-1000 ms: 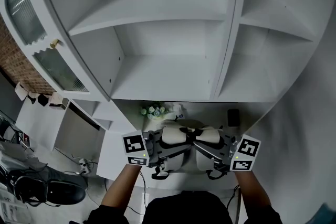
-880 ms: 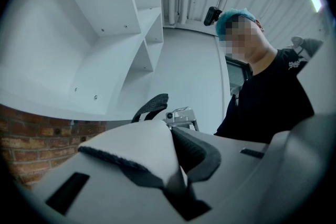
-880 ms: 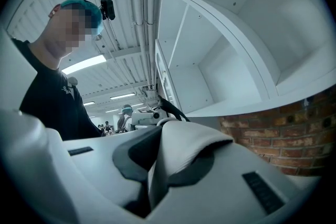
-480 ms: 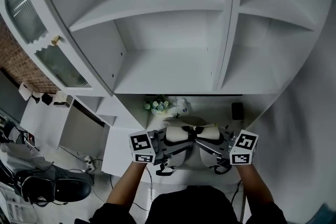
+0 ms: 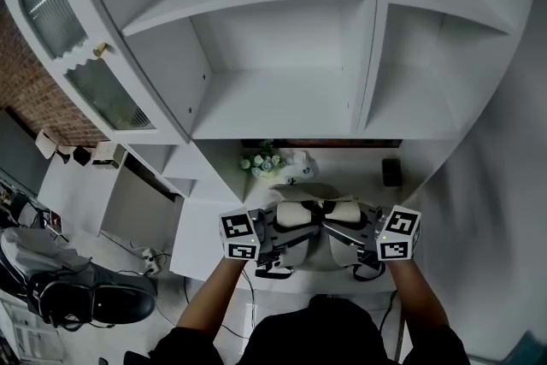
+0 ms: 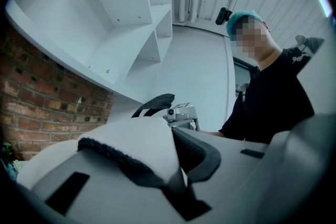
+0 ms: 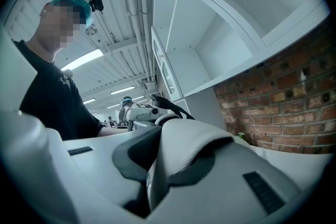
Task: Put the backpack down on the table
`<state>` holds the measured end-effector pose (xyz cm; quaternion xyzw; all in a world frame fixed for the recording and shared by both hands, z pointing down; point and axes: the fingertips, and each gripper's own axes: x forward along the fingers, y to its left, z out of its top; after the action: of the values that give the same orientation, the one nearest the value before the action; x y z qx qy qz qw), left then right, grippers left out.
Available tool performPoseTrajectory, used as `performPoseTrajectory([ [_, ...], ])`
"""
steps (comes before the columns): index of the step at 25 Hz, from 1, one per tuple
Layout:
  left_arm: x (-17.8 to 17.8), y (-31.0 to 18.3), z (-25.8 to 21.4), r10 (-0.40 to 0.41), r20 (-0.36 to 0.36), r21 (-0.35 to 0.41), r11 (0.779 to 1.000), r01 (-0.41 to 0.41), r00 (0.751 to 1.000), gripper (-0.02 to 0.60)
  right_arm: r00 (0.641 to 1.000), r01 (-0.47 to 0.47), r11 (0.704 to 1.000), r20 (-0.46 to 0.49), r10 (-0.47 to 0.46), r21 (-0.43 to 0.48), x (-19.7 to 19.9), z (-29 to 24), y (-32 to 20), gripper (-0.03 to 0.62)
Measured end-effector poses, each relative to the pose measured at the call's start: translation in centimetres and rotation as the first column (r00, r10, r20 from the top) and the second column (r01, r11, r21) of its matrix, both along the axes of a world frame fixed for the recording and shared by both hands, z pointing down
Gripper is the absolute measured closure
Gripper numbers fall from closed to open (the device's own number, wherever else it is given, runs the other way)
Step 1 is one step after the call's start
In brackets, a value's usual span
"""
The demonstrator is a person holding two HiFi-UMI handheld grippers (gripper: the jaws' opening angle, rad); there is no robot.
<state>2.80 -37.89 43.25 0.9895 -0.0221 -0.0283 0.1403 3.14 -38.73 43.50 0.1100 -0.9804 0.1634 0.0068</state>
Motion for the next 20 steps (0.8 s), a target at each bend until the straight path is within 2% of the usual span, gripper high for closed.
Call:
performPoseTrajectory([
  [4, -0.7, 0.6, 0.0, -0.008, -0.009, -0.019, 1.000, 0.008, 1.000, 0.528, 0.999, -0.041, 0.999, 0.007, 0.041, 0.025, -0.6, -0.1, 0.6, 0.540],
  [7, -1.3, 1.7, 0.4, -0.015, -0.003, -0.016, 1.000, 0.015, 1.000, 0.528, 0.999, -0.052, 0.999, 0.014, 0.052, 0.006, -1.0, 0.3, 1.5, 0.540],
  [13, -2.2, 3.8, 2.0, 0.023, -0.005, -0.044, 0.999, -0.024, 1.000, 0.526, 0.997, -0.082, 0.997, 0.004, 0.082, -0.014, -1.6, 1.7, 2.9, 0.537],
  [20, -2.9, 4.9, 3.5, 0.039, 0.004, -0.019, 0.999, -0.039, 0.999, 0.526, 0.994, -0.108, 0.993, 0.000, 0.108, -0.042, -2.1, 3.4, 4.1, 0.537],
])
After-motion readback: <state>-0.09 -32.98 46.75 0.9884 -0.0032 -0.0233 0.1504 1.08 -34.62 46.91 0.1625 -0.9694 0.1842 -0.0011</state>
